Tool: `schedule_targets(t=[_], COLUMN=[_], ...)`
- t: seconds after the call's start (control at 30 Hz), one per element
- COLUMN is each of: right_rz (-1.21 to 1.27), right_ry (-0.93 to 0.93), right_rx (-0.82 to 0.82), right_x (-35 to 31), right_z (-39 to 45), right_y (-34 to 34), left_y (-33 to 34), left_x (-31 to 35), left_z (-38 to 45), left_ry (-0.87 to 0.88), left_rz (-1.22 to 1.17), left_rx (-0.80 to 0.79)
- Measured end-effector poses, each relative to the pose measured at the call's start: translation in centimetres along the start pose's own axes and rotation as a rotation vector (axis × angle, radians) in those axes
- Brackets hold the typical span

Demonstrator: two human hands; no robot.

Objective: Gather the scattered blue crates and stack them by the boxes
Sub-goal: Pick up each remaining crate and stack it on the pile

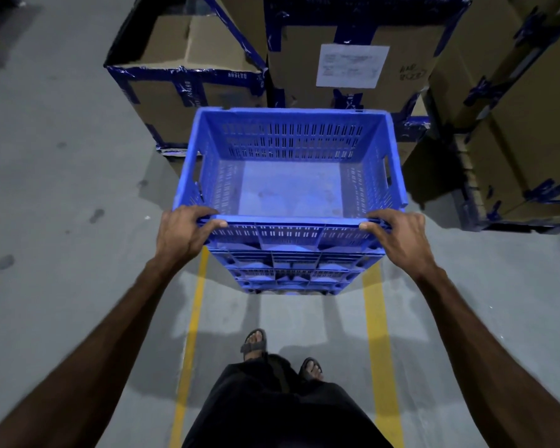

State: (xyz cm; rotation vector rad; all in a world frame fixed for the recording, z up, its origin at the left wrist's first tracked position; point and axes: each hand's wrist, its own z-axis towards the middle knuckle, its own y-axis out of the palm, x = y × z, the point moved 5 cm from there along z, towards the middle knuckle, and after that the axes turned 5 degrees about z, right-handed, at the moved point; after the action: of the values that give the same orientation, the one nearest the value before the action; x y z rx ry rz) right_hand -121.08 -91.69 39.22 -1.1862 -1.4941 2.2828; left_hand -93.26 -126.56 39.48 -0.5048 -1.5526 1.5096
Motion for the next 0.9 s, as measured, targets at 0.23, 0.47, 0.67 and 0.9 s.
schedule_targets(t=[0.23,0.47,0.67,0.9], right_rz=[-0.007,-0.025,-0.055,-0.049], right_ry=[0.007,-0.006,-0.005,0.004], right_rx=[0.006,0.02,0.005,0.015], right_x=[0.0,0.1,0.6,1.3], right_z=[0.1,0.2,0.2,0.1], right_y=[-0.3,-0.8,-0.9,-0.8], left_y=[-0.3,-0.1,-0.2,-0.3], left_x=[0.6,0.8,1.2,1.4], left_z=[-0.4,-0.8,-0.9,-1.1], left_ry=[-0.018,-0.03,-0.031,-0.056], left_rz=[-0.001,0.021,0.027,0.007], left_rx=[0.018,0.015,0.017,0.003])
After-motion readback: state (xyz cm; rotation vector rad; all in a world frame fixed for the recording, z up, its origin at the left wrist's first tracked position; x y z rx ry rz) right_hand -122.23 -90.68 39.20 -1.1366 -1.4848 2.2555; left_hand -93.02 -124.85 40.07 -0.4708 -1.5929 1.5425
